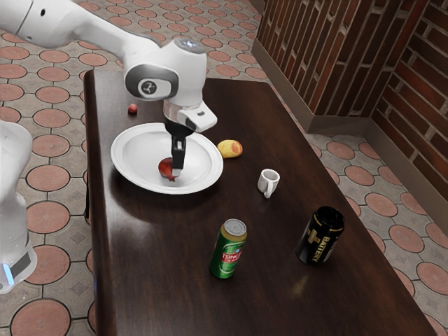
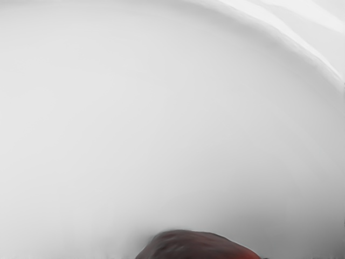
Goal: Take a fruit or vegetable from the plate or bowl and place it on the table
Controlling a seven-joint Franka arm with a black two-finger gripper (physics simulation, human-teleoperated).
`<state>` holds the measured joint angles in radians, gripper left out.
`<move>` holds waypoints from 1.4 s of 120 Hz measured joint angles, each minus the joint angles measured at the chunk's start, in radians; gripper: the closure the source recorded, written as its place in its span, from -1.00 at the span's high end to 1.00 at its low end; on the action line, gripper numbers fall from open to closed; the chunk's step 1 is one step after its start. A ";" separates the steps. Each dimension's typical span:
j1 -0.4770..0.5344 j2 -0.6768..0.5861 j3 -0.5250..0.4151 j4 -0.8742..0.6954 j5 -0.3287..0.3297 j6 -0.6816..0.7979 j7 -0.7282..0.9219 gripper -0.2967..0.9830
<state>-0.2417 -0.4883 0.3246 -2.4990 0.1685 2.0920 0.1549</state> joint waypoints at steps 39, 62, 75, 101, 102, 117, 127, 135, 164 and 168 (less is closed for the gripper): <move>0.001 0.012 0.005 -0.003 0.000 0.001 0.001 0.27; 0.001 0.013 0.006 -0.002 0.010 0.006 0.001 -0.19; -0.011 0.004 -0.001 0.003 0.019 0.006 -0.003 -0.31; -0.020 -0.030 -0.121 0.044 0.013 -0.015 -0.004 -0.10; -0.020 -0.030 -0.131 0.046 0.012 -0.016 -0.003 -0.10; -0.047 -0.019 -0.222 0.077 -0.007 -0.022 0.000 -0.10; -0.074 0.029 -0.236 0.122 -0.017 -0.022 0.002 -0.09; -0.080 0.086 -0.246 0.171 -0.023 -0.023 0.003 -0.09; -0.081 0.277 -0.250 0.344 -0.042 -0.029 0.006 -0.10; -0.082 0.297 -0.251 0.362 -0.045 -0.030 0.007 -0.10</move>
<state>-0.3234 -0.1910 0.0737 -2.1365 0.1235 2.0623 0.1616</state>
